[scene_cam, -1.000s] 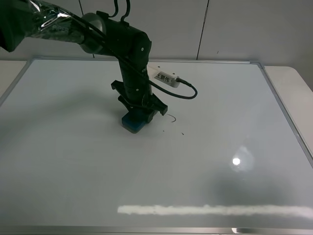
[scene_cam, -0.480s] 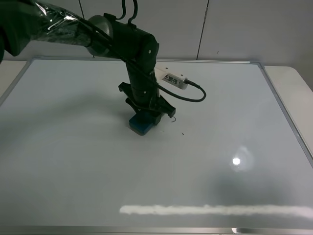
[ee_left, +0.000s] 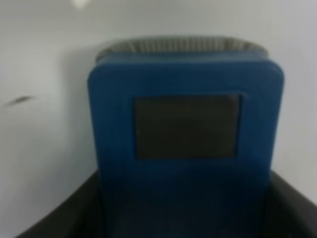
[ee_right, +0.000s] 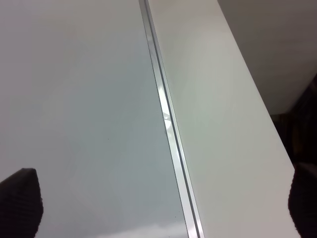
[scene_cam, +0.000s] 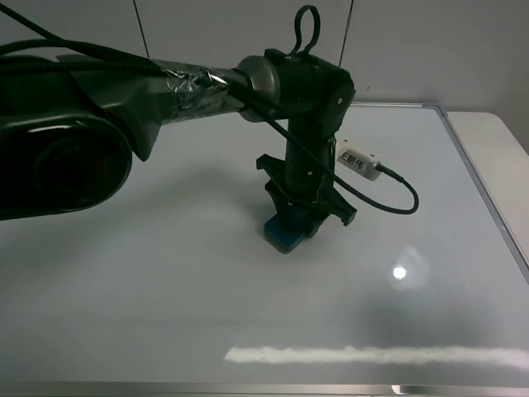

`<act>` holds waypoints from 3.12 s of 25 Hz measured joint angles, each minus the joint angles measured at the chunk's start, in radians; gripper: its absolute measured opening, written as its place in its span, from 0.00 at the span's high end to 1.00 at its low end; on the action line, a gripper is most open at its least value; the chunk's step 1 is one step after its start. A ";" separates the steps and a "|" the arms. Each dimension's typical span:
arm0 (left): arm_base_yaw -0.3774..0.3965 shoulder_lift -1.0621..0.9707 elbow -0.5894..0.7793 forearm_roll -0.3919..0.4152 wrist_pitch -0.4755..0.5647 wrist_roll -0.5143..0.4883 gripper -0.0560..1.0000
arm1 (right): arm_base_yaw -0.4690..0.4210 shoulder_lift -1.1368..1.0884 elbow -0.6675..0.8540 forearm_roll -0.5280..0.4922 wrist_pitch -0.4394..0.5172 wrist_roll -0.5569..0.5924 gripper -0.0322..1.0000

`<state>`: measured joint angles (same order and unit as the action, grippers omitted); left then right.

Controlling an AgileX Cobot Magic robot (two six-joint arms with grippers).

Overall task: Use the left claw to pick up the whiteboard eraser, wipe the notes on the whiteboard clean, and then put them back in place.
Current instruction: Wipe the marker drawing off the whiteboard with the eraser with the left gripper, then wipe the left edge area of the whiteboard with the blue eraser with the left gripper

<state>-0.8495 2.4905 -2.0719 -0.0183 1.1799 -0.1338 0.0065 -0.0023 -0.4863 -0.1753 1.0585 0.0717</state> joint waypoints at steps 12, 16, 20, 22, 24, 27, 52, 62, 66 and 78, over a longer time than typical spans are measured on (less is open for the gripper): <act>-0.011 0.026 -0.046 -0.017 0.040 0.040 0.43 | 0.000 0.000 0.000 0.000 0.000 0.000 0.01; 0.044 0.026 -0.046 -0.078 0.044 0.077 0.43 | 0.000 0.000 0.000 0.000 0.000 0.000 0.01; 0.131 0.025 -0.046 -0.068 0.043 0.088 0.43 | 0.000 0.000 0.000 0.000 0.000 0.000 0.01; 0.180 0.021 -0.046 -0.052 0.039 0.091 0.43 | 0.000 0.000 0.000 0.000 0.000 0.000 0.01; 0.221 0.020 -0.046 -0.044 0.032 0.091 0.43 | 0.000 0.000 0.000 0.000 0.000 0.000 0.01; 0.269 0.018 -0.046 -0.038 0.025 0.091 0.43 | 0.000 0.000 0.000 0.000 0.000 0.000 0.01; 0.293 -0.283 -0.004 0.096 0.031 0.069 0.43 | 0.000 0.000 0.000 0.000 0.000 0.000 0.01; 0.434 -0.616 0.540 0.043 -0.121 0.046 0.43 | 0.000 0.000 0.000 0.000 0.000 0.000 0.01; 0.547 -0.713 0.716 0.029 -0.166 0.043 0.43 | 0.000 0.000 0.000 0.000 0.000 0.000 0.01; 0.824 -0.755 0.989 0.018 -0.332 0.047 0.43 | 0.000 0.000 0.000 0.000 0.000 0.000 0.01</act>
<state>-0.0253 1.7358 -1.0825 0.0000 0.8475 -0.0873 0.0065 -0.0023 -0.4863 -0.1753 1.0585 0.0717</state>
